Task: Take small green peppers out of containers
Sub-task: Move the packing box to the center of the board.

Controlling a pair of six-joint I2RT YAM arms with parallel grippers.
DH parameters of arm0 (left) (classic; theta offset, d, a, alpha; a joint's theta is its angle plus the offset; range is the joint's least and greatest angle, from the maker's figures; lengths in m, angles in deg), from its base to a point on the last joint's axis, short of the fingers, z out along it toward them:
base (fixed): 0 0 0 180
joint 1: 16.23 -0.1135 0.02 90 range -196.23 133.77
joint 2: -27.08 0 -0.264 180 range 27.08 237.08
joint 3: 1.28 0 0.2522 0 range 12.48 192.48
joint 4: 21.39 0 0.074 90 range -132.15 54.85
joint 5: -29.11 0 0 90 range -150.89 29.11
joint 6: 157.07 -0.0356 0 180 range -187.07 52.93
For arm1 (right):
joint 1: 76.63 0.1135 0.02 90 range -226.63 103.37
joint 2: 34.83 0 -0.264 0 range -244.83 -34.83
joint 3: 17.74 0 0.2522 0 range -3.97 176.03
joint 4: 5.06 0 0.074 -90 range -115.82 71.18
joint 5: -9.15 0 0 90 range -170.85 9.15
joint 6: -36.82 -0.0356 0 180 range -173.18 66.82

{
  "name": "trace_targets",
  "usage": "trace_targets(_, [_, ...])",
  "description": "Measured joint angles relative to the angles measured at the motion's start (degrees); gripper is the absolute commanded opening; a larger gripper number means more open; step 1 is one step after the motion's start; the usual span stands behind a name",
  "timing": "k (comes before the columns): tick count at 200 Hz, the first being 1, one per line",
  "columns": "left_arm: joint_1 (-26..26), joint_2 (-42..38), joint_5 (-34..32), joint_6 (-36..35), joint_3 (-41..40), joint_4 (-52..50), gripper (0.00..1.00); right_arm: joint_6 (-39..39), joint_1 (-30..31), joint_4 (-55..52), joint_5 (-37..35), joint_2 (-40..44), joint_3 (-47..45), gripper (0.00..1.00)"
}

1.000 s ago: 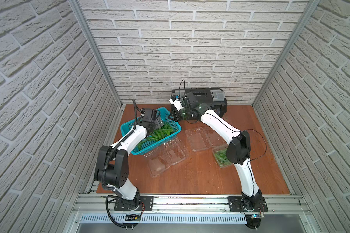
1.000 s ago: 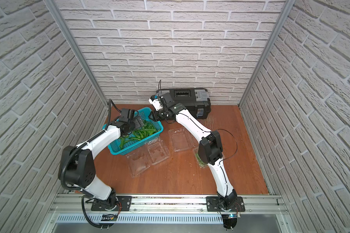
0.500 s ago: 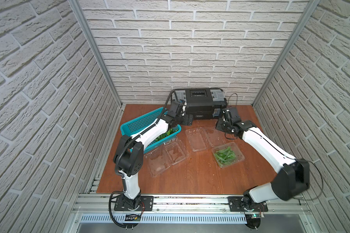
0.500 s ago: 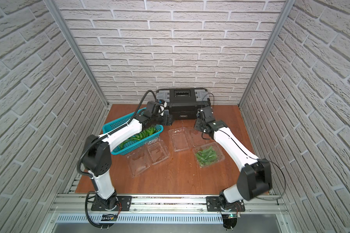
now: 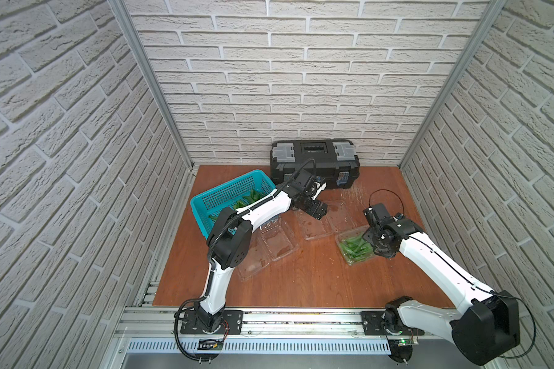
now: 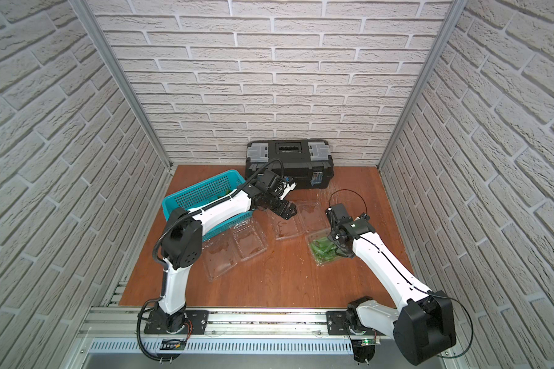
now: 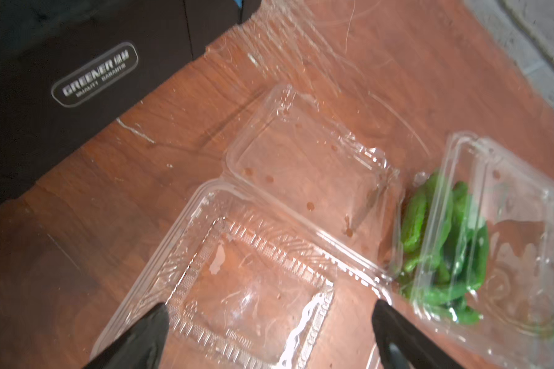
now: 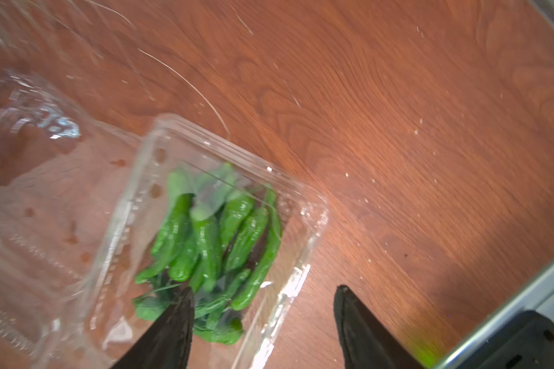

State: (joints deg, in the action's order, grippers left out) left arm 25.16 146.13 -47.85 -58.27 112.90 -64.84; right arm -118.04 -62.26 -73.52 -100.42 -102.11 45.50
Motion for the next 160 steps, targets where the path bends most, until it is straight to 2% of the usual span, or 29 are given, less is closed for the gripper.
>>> trace_targets(22, [0.44, 0.44, -0.2, -1.2, 1.18, -1.09, 0.98, -0.31, -0.83, 0.33, 1.51, 0.11, -2.6, 0.77])
trace_targets(44, [1.14, 0.55, -0.39, -2.01, 1.42, -2.03, 0.98, 0.13, -1.53, 2.56, 2.71, 0.37, -4.87, 0.76])
trace_targets(78, [1.66, 0.55, -0.72, -3.02, 1.42, -2.82, 0.98, 6.16, -1.86, 11.93, 6.01, -1.44, -5.57, 0.74])
trace_targets(129, [1.77, 0.55, -0.46, -3.26, 1.42, -3.02, 0.98, 23.87, -1.9, 21.64, 15.91, -18.95, 7.96, 0.7])
trace_targets(160, [1.77, 0.55, -0.35, -3.28, 1.42, -3.04, 0.98, 31.36, -1.95, 25.81, 23.47, -25.22, 14.25, 0.68])
